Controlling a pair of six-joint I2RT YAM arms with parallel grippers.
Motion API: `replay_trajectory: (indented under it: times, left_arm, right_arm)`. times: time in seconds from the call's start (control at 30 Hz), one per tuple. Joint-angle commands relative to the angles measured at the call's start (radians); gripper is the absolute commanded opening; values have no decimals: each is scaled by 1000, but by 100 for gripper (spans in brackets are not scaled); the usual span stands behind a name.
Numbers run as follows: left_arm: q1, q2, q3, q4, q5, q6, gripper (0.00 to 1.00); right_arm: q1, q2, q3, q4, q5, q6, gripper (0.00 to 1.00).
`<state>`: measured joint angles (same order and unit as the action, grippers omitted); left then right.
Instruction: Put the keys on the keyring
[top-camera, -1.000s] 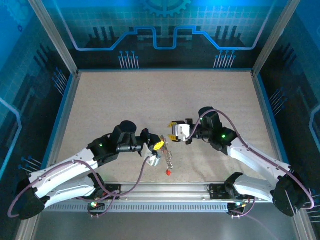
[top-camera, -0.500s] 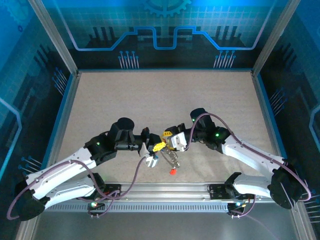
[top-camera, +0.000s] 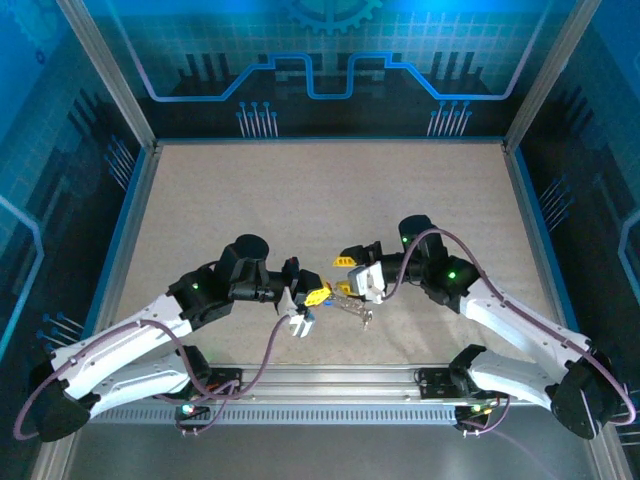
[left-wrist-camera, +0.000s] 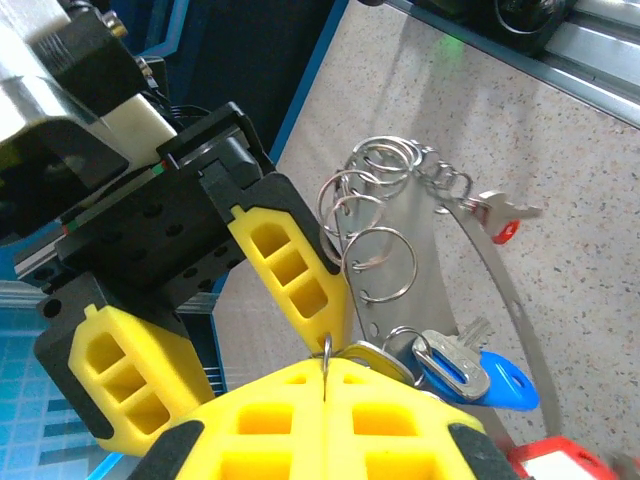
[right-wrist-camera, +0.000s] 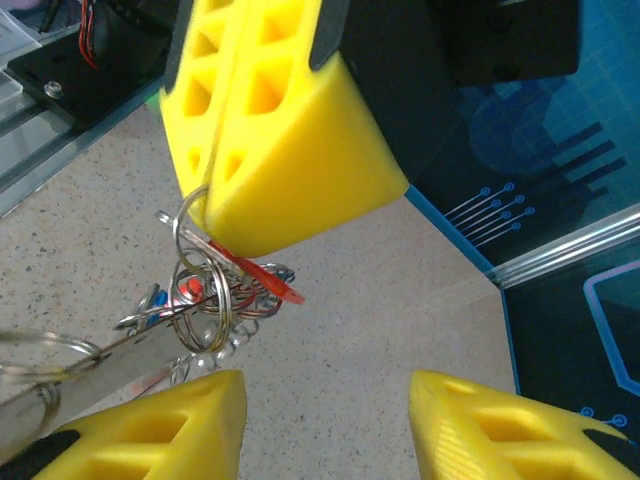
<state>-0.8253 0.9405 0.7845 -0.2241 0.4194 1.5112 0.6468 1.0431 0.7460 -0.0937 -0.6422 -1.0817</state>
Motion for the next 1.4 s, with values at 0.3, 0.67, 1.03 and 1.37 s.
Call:
replay_trajectory:
  times: [0.3, 0.67, 1.03, 1.37]
  left_arm:
    - [8, -2, 65, 4, 89, 14, 0]
    - [8, -14, 77, -29, 65, -14, 0]
    - [6, -14, 80, -33, 85, 13, 0]
    - [6, 3, 95, -55, 113, 36, 0]
  right_arm:
    - [57, -1, -31, 81, -81, 16, 37]
    - [62, -127, -112, 113, 34, 41, 46]
    - [71, -101, -83, 85, 15, 15, 42]
    - [26, -85, -34, 23, -114, 21, 42]
